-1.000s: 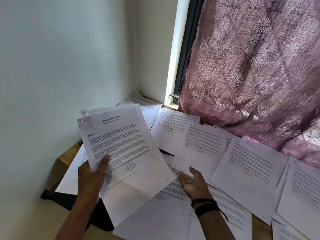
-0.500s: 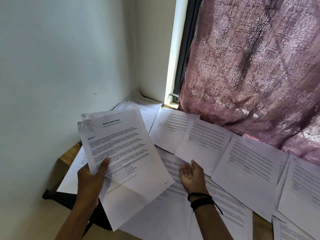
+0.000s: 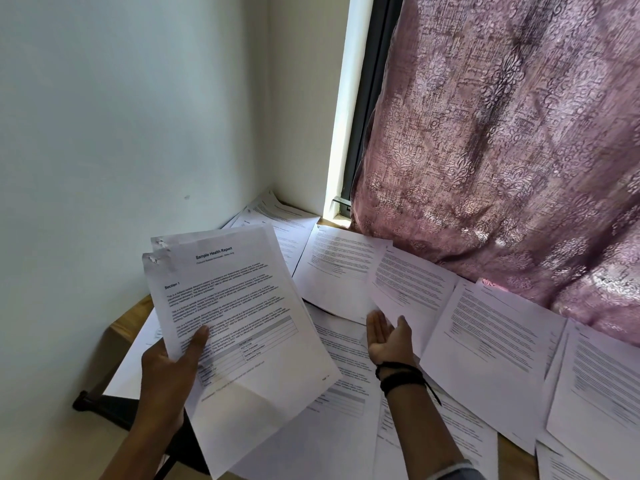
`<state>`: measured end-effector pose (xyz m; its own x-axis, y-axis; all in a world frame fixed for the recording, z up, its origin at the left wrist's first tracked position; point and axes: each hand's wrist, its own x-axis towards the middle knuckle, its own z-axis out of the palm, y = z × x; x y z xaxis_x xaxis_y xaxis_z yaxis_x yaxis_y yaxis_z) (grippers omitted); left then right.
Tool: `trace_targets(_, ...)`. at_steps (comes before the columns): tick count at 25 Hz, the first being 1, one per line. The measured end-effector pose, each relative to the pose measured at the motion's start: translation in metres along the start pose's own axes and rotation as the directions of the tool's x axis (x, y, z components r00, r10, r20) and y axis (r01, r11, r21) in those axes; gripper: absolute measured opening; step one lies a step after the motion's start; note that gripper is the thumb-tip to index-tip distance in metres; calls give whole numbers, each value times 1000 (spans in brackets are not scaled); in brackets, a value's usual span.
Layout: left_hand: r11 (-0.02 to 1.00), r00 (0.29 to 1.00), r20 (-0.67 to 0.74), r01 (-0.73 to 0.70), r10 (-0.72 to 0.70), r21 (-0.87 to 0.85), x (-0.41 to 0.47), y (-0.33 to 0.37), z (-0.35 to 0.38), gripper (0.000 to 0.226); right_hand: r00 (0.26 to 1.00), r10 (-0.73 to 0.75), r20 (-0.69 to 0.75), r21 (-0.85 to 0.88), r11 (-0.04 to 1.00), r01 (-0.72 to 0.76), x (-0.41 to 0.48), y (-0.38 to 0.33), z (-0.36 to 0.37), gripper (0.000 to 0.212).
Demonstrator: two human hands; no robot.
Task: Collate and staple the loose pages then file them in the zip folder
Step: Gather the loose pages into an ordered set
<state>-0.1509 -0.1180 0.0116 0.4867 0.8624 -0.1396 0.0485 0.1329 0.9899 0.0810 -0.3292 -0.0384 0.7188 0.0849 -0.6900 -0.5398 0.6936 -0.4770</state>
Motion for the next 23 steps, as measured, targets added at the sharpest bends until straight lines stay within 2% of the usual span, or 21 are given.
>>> trace_targets(2,1000,1000,13,1,0,-2,0,1,0,21,990,-136,32,-294,946,139,17,0,-9,43)
trace_targets(4,1000,1000,20,2,-2,-4,-1,1,-1,20,972,-227,62,-479,848,228,36,4,-16,45)
trace_targets(5,1000,1000,21,7,-6,-16,-1,1,-2,18,965,-229,129,-614,746,259,36,5,-19,48)
trace_targets(6,999,1000,26,14,-13,-30,-1,1,-3,17,961,-198,194,-650,708,277,31,4,-23,54)
trace_targets(7,998,999,31,30,-28,-52,-2,1,-3,17,950,-154,270,-736,604,307,21,1,-26,60)
trace_targets(8,995,998,48,54,-50,-86,-2,3,-4,19,941,-110,319,-707,633,314,11,0,-28,61)
trace_targets(10,981,991,97,109,-94,-162,-5,8,-4,30,921,-57,385,-527,806,271,-15,0,-29,55)
trace_targets(12,962,980,160,156,-122,-224,-9,13,-2,41,881,-9,472,-384,898,215,-37,9,-42,67)
trace_targets(14,946,970,214,175,-119,-271,-17,18,3,46,836,-41,548,-394,868,301,-65,11,-55,57)
trace_targets(16,936,963,246,180,-107,-301,-27,20,13,44,816,-69,575,-486,773,408,-86,7,-68,44)
trace_targets(18,936,958,262,194,-116,-295,-39,19,28,44,810,-80,582,-546,699,461,-98,-1,-81,48)
trace_targets(20,937,953,272,208,-130,-281,-52,15,43,52,746,-35,665,-554,647,524,-110,-13,-94,53)
trace_targets(23,930,935,306,265,-182,-257,-65,1,60,53,684,17,729,-536,636,556,-126,-28,-110,57)
